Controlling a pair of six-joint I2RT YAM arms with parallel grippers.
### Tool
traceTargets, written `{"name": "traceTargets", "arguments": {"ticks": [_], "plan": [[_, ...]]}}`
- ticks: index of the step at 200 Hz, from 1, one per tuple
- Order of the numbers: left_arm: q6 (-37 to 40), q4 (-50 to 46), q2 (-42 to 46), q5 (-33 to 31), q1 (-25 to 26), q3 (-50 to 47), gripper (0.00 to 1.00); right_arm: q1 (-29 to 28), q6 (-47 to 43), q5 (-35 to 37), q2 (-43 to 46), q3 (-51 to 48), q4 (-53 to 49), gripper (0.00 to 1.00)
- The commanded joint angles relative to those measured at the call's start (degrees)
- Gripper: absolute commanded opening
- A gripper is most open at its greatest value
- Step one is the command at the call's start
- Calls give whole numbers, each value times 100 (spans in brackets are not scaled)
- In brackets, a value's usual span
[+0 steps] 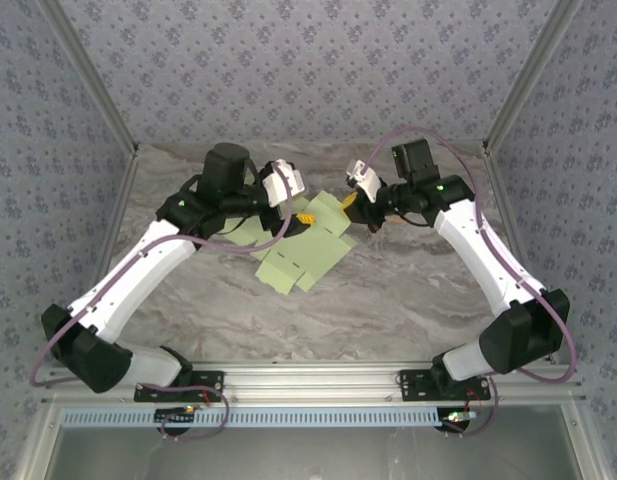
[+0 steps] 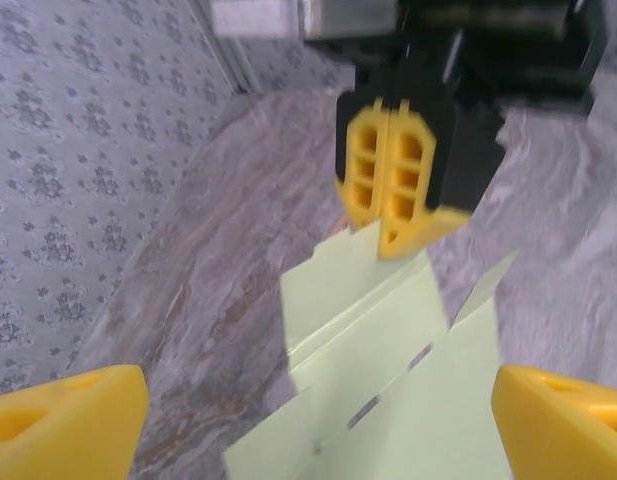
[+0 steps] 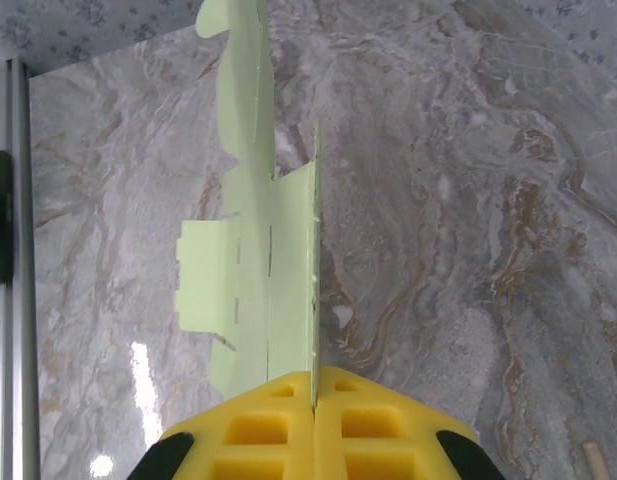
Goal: Fold the paper box
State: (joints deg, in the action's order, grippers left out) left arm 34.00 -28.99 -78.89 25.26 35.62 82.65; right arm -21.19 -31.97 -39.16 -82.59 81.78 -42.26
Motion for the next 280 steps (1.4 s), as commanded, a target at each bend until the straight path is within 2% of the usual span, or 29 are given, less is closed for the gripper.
{"name": "traceTargets", "arguments": {"ticks": [1,19,54,80,153,193,205,222,236,246,261,280], "plan": [[1046,-1375,-267,74,-26,625,88,-92,-373,-229,261,215,-452,0],[1181,-2007,-586,179,-17,1182,78,-198,-437,-112,319,220,-447,0],[1208,-2686,-1136,474,-3,1861,72,-402,-553,236,355,286,-456,0],[1244,-3006,-1432,771,-10,2176,62,-491,-625,297,397,278,-424,0],[1267,-3786,-2194,1112,-3,3094,23,-525,-653,558,647,38,-71,0],[1219,-3852,-2290,1197,-18,3209,2,-554,-506,822,731,-100,194,0],[1157,-3803,-2250,1162,-41,3205,0,-551,-243,1110,740,-86,281,7],[989,-3671,-2165,1150,-112,3200,0,-472,347,1557,740,-22,449,31],[770,-3465,-2043,1196,-216,3141,0,-220,897,1307,858,-57,638,44],[515,-3215,-1927,1261,-345,3025,0,-22,1395,1113,1063,-215,944,57],[-83,-2687,-1716,1368,-568,2678,0,154,2041,1027,1455,-564,1386,64],[-953,-1783,-1333,1629,-882,2044,0,184,2414,910,1907,-1157,1942,71]]}}
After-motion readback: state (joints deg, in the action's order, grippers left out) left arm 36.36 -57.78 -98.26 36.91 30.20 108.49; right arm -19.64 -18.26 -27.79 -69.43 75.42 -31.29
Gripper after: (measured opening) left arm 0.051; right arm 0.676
